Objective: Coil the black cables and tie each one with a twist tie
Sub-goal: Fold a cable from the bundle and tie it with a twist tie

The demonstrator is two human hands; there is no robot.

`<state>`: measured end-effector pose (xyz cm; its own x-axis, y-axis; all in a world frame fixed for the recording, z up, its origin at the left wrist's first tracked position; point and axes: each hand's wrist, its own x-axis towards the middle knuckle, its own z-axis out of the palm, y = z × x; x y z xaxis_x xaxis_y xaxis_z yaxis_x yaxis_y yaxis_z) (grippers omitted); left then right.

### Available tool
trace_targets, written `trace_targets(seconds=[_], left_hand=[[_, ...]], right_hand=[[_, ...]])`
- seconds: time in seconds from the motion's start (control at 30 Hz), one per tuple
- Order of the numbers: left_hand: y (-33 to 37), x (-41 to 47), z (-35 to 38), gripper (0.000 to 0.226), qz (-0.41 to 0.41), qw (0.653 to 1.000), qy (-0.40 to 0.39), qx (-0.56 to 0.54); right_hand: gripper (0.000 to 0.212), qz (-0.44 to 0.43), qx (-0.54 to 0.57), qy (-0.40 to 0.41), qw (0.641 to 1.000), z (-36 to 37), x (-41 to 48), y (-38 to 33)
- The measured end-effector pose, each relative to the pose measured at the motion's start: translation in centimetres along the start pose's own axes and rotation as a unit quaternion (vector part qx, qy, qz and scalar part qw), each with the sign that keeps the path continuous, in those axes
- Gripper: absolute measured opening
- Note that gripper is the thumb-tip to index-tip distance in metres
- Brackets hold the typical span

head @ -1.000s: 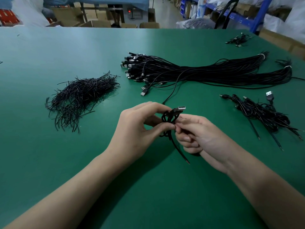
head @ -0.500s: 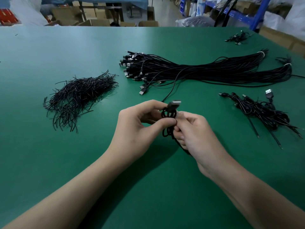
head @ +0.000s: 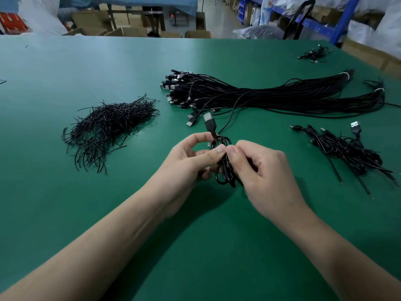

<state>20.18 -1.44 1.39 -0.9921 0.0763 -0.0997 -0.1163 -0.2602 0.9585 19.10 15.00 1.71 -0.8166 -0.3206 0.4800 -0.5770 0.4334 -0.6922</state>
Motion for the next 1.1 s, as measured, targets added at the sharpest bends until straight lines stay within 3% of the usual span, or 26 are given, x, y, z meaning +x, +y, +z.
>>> trace_targets(seconds=[0.2, 0.37, 0.43, 0.5, 0.57, 0.63, 0.7, 0.8, 0.9, 1.1], left_hand=[[0.1, -0.3, 0.0, 0.052, -0.018, 1.000, 0.016, 0.006], [-0.5, -0.4, 0.1, 0.032, 0.155, 0.977, 0.067, 0.128], [-0.6, -0.4, -0.2, 0.039, 0.261, 0.919, 0.084, 0.283], [-0.6, -0.3, -0.3, 0.043, 0.363, 0.818, 0.078, 0.438], [-0.5, -0.3, -0.2, 0.034, 0.403, 0.772, 0.066, 0.486], [-0.5, -0.4, -0.1, 0.027, 0.394, 0.785, 0.074, 0.472], [-0.6, -0.6, 0.0, 0.021, 0.368, 0.816, 0.077, 0.439], [-0.6, -0.7, 0.6, 0.011, 0.284, 0.893, 0.074, 0.340], [-0.7, -0.7, 1.0, 0.020, 0.206, 0.957, 0.031, 0.203], [-0.4, -0.7, 1.2, 0.026, 0.115, 0.993, -0.026, 0.004]], right_hand=[[0.042, -0.045, -0.035, -0.042, 0.997, -0.5, 0.2, 0.3], [0.046, 0.054, 0.104, -0.015, 0.993, -0.6, 0.6, 1.3], [0.049, 0.105, 0.158, 0.000, 0.982, -0.7, 0.8, 1.7], [0.046, 0.159, 0.220, -0.002, 0.962, -0.4, 0.7, 1.8], [0.037, 0.203, 0.282, -0.020, 0.938, 0.1, 0.5, 1.5], [0.034, 0.218, 0.306, -0.037, 0.926, 0.4, 0.4, 1.3], [0.037, 0.197, 0.277, -0.029, 0.940, 0.6, 0.3, 1.2], [0.042, 0.128, 0.165, -0.001, 0.978, 0.4, 0.0, 0.8], [0.040, 0.052, 0.059, 0.048, 0.996, 0.4, -0.2, 0.2], [0.041, -0.078, -0.051, 0.094, 0.991, 0.1, -0.2, -0.1]])
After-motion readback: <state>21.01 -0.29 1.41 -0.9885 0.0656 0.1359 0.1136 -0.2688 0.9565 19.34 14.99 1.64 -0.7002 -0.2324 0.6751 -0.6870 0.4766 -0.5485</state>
